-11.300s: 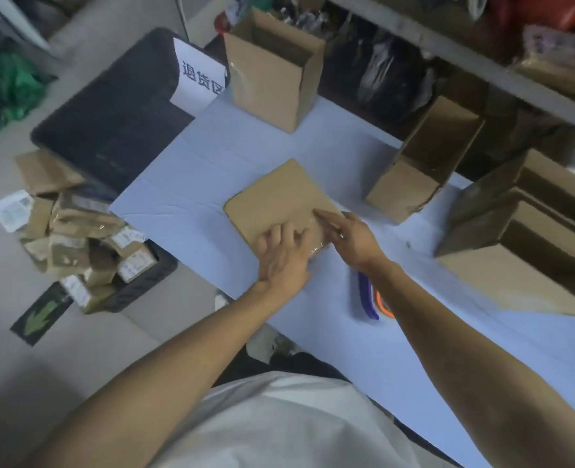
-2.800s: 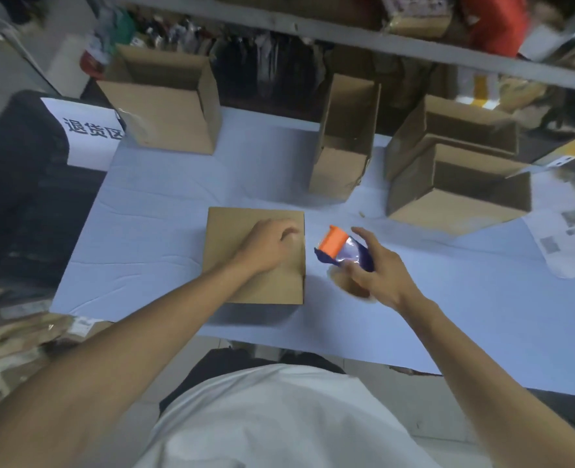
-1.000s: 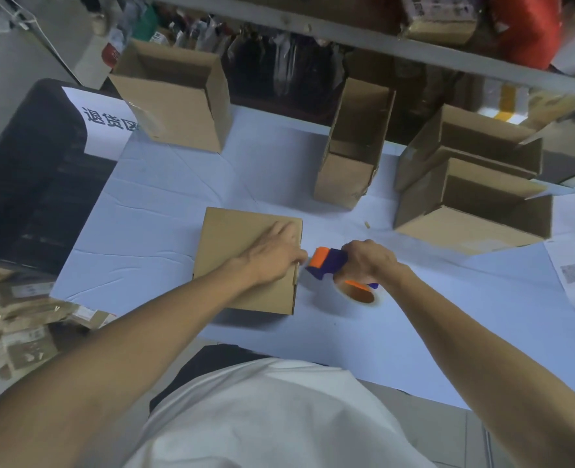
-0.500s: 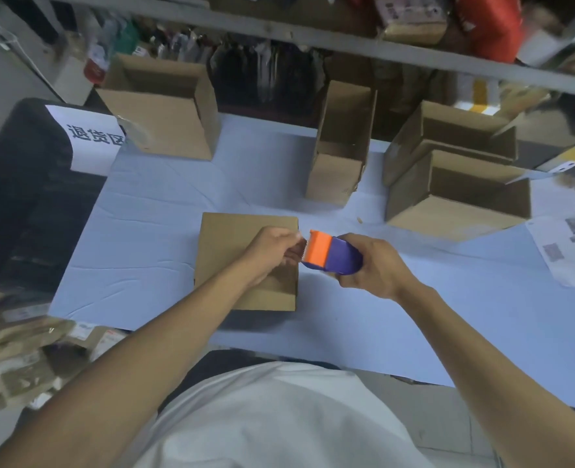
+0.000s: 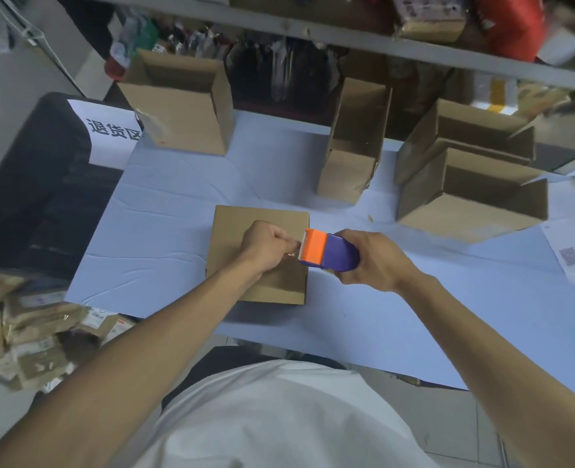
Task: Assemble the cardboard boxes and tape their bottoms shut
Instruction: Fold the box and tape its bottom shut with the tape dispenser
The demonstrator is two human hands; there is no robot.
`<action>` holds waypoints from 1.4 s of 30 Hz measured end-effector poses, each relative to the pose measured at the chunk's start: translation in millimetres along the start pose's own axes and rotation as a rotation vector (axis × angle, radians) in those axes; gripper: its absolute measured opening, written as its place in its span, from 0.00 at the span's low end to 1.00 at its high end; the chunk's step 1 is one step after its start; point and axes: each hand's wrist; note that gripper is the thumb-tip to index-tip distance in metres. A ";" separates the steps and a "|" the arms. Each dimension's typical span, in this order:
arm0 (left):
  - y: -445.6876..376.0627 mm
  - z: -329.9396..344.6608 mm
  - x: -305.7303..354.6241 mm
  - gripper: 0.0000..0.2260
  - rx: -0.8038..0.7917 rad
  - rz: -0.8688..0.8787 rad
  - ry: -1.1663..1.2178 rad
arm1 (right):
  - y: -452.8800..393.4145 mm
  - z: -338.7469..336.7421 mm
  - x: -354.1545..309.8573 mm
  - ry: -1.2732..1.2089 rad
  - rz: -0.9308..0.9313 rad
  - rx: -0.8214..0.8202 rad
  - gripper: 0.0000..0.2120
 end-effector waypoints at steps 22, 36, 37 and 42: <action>-9.2 4.3 3.0 0.09 -0.471 0.558 -0.779 | -27.5 22.5 29.5 0.320 0.178 -0.159 0.22; -9.5 23.5 -3.0 0.09 -0.219 0.240 -0.268 | 8.4 12.9 38.0 -0.067 0.183 0.030 0.21; -7.1 24.7 -4.4 0.10 -0.258 0.167 -0.158 | 11.0 13.3 35.2 -0.108 0.157 0.043 0.22; -0.2 16.4 -9.8 0.03 -0.222 0.048 0.230 | 10.9 13.0 20.7 -0.120 0.087 0.029 0.28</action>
Point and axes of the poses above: each hand's wrist, its own y-axis away from the middle knuckle, its own z-axis out of the palm, x = y × z, and after that the axes turned 15 degrees about z, right-handed
